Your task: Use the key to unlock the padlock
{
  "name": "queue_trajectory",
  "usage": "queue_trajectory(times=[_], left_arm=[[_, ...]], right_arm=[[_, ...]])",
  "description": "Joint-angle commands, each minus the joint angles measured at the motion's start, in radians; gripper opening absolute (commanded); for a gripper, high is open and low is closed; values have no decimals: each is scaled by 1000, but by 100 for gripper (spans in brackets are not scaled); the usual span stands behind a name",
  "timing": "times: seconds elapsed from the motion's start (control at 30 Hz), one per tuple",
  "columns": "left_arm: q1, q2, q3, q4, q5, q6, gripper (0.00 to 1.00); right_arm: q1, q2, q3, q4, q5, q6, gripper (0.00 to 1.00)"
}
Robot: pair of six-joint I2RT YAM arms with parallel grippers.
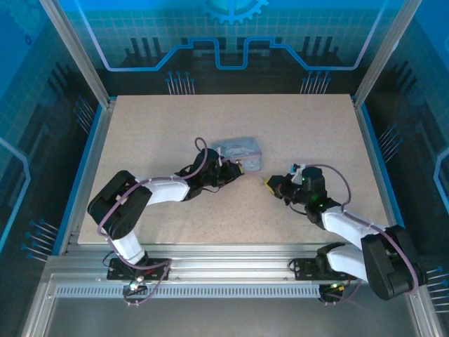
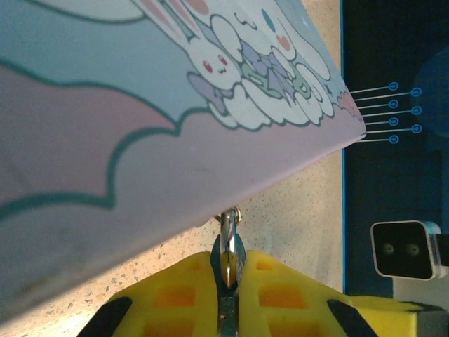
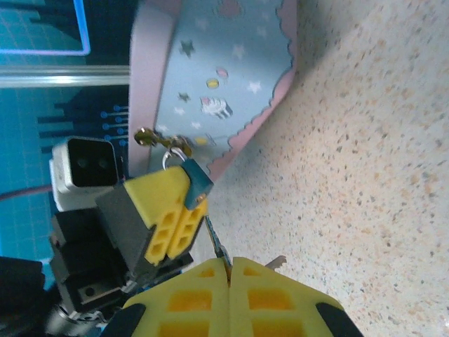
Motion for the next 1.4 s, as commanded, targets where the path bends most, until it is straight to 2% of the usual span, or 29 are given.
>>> queue_trajectory(times=[0.0,0.57,1.37], left_arm=[[9,-33,9,57,33,-15,0],[11,-6,-3,124,39,-61,0],[10,19,-16,175,43,-93,0]], right_arm=[[42,49,-7,126,37,27,0],[135,241,31,331,57,66,0],[167,299,47,464,105,113,0]])
